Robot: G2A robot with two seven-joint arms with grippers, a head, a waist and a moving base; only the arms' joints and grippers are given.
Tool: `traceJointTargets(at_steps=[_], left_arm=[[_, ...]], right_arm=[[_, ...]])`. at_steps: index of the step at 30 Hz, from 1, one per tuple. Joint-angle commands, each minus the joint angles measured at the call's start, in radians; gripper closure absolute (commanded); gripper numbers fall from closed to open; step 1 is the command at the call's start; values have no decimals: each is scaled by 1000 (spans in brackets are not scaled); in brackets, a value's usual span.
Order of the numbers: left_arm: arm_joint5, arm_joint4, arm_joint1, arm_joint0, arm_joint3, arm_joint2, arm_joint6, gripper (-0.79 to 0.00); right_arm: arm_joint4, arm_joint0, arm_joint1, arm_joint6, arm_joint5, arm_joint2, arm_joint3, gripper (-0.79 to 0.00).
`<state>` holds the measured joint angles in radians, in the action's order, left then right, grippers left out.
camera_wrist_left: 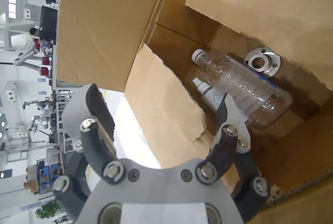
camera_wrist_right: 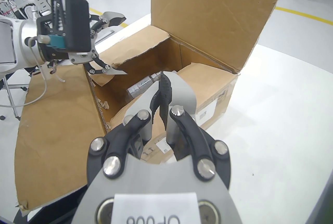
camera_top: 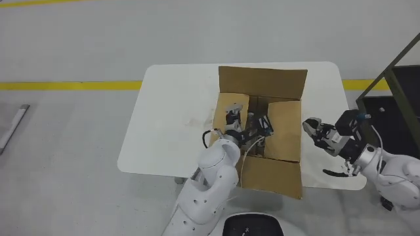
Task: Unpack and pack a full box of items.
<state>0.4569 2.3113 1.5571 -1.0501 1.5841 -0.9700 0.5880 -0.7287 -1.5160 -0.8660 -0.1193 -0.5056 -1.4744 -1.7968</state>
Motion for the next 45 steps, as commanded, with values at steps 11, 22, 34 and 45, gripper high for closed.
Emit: traceJointTargets(at_steps=[11, 22, 34, 45], left_arm=[[-85, 96, 3, 12, -31, 5, 37, 0], [-111, 22, 3, -46, 81, -40, 17, 0], [-161, -244, 16, -82, 169, -121, 86, -92], [-163, -114, 2, -68, 163, -160, 91, -785]], right_arm=[[-16, 43, -13, -21, -18, 36, 25, 0], [10, 74, -23, -44, -38, 44, 51, 0], [49, 78, -30, -41, -13, 6, 62, 0], [150, 45, -32, -44, -7, -70, 131, 0]])
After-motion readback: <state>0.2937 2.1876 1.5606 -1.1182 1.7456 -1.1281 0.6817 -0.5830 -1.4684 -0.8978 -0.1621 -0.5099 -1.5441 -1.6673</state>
